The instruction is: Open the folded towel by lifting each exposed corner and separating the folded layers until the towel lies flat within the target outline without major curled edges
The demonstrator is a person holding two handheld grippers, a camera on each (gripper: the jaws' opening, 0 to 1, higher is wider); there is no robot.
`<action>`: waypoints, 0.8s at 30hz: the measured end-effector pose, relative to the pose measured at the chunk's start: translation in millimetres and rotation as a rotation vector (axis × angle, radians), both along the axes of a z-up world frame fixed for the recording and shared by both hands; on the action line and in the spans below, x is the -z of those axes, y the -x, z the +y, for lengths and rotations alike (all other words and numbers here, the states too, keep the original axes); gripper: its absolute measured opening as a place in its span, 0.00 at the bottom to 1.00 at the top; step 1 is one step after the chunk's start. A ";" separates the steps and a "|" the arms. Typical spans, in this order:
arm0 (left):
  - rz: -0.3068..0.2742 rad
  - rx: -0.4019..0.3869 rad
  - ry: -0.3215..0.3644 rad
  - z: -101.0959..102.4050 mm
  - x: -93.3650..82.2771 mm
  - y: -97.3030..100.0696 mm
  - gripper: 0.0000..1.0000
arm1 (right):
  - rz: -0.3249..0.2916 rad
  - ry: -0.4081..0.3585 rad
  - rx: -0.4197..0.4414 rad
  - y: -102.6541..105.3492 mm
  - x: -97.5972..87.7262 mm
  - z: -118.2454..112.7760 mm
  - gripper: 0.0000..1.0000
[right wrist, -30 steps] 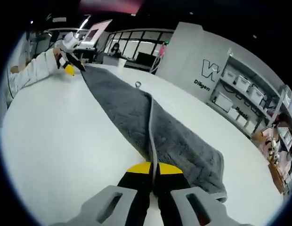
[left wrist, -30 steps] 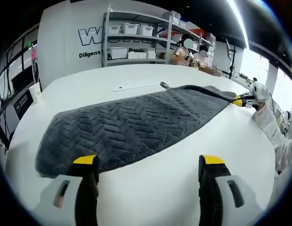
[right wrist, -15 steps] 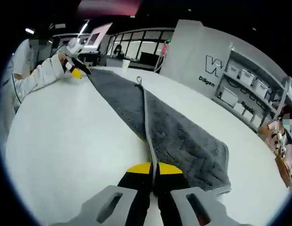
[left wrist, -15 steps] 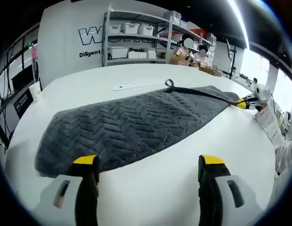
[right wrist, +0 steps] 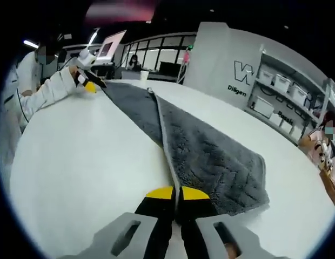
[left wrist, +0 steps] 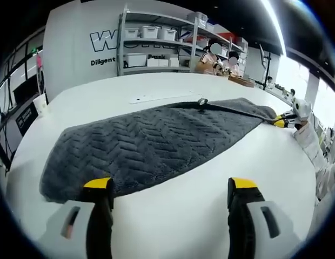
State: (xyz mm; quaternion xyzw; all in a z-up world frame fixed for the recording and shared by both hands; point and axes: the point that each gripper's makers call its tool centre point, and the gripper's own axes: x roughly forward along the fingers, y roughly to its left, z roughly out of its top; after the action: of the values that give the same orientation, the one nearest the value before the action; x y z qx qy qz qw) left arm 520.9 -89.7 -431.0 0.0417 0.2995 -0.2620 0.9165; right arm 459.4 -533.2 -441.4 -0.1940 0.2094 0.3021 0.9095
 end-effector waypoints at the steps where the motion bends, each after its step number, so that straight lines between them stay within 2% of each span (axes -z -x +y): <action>1: 0.001 0.000 0.000 0.1 0.3 0.0 0.86 | -0.001 -0.001 0.000 0.3 -0.1 0.4 0.00; 24: 0.003 -0.001 -0.004 -0.5 0.3 -0.3 0.86 | 0.009 -0.065 -0.012 10.2 -1.5 0.6 0.00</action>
State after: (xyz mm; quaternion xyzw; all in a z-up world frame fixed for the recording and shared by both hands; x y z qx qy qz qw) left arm 521.2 -90.2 -431.2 0.0430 0.3015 -0.2608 0.9161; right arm 449.3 -532.6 -439.9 -0.1641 0.2024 0.3152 0.9126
